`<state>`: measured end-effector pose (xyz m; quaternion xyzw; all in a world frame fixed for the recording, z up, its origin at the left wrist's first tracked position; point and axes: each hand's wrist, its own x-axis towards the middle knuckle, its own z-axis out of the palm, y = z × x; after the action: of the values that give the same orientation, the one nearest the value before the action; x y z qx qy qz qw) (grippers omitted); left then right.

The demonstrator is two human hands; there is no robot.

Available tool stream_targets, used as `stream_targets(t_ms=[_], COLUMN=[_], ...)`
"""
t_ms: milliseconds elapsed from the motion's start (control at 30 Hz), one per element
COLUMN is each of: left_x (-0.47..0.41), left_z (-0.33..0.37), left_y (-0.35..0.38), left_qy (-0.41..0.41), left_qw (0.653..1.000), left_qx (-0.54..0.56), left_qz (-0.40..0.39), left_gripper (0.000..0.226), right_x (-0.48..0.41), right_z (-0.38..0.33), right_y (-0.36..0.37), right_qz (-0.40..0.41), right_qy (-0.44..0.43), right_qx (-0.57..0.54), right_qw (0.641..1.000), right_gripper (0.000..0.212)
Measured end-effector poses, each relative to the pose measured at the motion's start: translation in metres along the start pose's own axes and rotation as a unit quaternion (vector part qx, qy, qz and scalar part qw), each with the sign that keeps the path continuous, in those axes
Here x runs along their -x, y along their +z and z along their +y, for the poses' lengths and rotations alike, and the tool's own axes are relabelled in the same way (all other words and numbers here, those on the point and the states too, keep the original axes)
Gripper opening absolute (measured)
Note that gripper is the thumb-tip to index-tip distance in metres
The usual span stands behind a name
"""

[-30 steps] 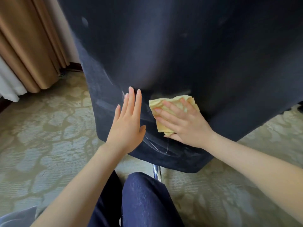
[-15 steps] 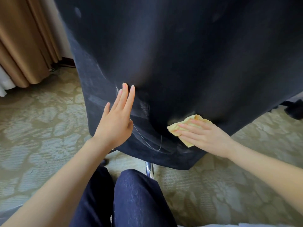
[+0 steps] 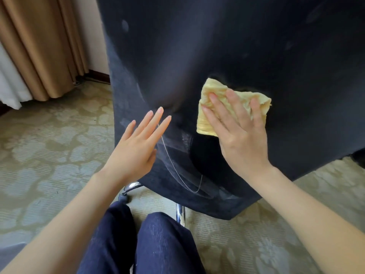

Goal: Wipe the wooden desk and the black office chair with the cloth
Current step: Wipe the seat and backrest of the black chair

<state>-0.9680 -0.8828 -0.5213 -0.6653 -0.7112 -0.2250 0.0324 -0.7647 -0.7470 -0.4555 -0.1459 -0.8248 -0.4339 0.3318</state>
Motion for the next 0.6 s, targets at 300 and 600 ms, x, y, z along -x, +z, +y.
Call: stream_targets(t_ms=[300, 600], left_x=[-0.009, 0.002], left_z=[-0.023, -0.028], left_y=[0.005, 0.026], left_qy=[-0.086, -0.066], left_qw=[0.995, 0.998], left_qx=[-0.01, -0.017], left_qz=[0.049, -0.006], left_gripper=[0.093, 0.095], right_x=[-0.01, 0.054], right_z=[-0.062, -0.089], right_y=[0.049, 0.073], right_qz=[0.003, -0.085], right_qy=[-0.049, -0.176], right_qx=[-0.024, -0.121], right_qw=[0.998, 0.973], right_gripper=[0.04, 0.046])
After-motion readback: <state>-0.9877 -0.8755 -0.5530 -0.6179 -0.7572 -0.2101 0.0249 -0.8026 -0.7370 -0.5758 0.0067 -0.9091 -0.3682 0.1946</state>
